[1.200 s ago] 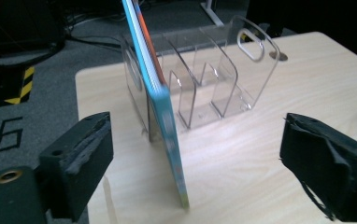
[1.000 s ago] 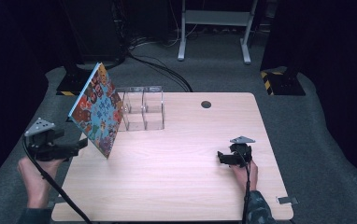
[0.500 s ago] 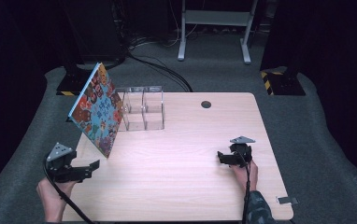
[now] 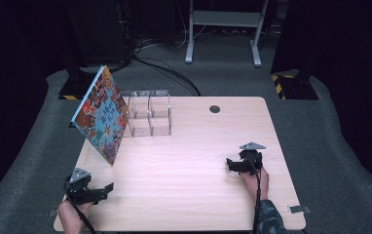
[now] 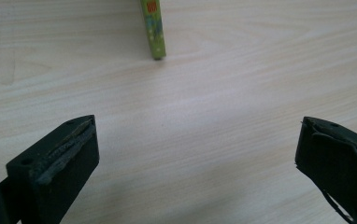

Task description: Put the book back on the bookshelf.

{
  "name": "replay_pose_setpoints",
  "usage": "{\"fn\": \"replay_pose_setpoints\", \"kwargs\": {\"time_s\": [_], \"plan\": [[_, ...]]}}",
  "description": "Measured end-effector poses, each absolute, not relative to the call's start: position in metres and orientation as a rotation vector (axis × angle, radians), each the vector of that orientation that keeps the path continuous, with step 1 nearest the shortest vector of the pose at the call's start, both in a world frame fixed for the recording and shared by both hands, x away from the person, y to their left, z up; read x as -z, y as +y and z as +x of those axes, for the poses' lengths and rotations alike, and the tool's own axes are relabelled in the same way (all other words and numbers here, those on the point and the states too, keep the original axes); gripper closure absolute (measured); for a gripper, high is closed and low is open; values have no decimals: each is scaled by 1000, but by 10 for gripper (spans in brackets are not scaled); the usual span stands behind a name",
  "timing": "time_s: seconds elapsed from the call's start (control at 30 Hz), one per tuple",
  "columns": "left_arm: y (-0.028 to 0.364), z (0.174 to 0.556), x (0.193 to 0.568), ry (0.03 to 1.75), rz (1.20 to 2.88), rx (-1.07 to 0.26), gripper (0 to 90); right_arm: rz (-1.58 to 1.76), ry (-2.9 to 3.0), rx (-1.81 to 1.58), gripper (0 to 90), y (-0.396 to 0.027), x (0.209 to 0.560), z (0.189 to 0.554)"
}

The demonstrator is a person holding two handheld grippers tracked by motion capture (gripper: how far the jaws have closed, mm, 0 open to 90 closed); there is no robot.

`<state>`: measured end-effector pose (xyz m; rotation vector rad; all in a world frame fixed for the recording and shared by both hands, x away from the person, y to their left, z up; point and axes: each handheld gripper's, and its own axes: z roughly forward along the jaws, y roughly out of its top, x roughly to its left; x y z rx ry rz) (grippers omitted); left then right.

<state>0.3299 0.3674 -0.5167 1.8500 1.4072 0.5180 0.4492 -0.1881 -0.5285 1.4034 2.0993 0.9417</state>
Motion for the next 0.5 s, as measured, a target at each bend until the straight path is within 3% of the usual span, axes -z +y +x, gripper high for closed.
{"fn": "replay_pose_setpoints", "kwargs": {"time_s": [0.33,0.5], "plan": [[363,328,531,1437,1883,-544,0,1406,2095,-942,104,-188,529,449],[354,329,533,1440,1934,-627,0,1410,2094,-943,103,-188,529,449]]}}
